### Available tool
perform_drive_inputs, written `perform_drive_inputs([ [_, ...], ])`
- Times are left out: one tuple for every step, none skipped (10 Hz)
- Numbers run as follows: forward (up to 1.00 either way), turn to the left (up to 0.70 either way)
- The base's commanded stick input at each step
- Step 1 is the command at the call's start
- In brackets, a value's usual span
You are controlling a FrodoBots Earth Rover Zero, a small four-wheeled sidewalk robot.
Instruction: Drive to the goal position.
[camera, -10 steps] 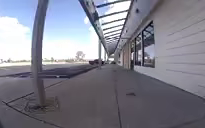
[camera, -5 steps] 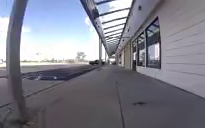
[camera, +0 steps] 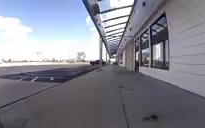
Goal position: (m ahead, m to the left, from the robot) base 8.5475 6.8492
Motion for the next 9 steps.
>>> perform_drive_inputs([
  [0.85,0.00],
  [0.85,0.00],
  [0.85,0.00],
  [0.85,0.00],
  [0.85,0.00],
  [0.85,0.00],
  [0.85,0.00],
  [0.85,0.00],
  [0.85,0.00],
])
